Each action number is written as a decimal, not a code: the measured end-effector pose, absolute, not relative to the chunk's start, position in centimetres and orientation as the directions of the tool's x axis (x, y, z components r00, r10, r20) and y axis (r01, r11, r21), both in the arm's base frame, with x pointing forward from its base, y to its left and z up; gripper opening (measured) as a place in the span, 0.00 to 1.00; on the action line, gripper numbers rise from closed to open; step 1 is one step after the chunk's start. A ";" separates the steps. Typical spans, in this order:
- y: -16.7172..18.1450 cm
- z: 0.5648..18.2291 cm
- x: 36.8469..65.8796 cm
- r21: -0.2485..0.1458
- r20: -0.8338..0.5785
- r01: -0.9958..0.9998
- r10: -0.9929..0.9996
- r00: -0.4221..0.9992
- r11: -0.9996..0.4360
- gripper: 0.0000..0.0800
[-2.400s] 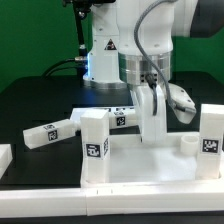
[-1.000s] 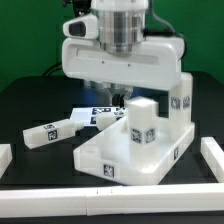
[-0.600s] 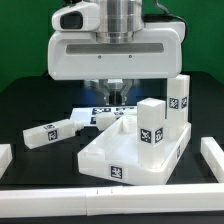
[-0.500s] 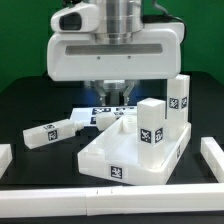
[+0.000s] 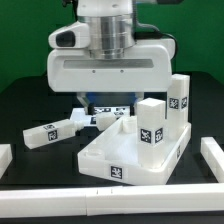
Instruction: Assemble desk
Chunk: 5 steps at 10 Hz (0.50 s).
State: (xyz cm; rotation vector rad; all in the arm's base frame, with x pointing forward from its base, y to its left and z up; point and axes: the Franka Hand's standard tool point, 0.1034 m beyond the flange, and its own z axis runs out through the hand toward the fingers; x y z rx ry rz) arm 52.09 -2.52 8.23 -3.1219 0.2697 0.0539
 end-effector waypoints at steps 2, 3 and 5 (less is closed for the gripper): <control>-3.2 6.6 50.8 -0.014 -0.013 -0.268 -0.267 0.963 -0.963 0.81; -3.7 4.6 48.9 -0.009 -0.015 -0.328 -0.328 0.944 -0.945 0.81; -4.2 2.7 48.3 -0.013 -0.026 -0.370 -0.369 0.929 -0.929 0.81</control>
Offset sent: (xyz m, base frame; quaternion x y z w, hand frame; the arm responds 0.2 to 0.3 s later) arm -0.0397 0.0181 -0.0841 0.1211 0.0330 0.1437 0.9816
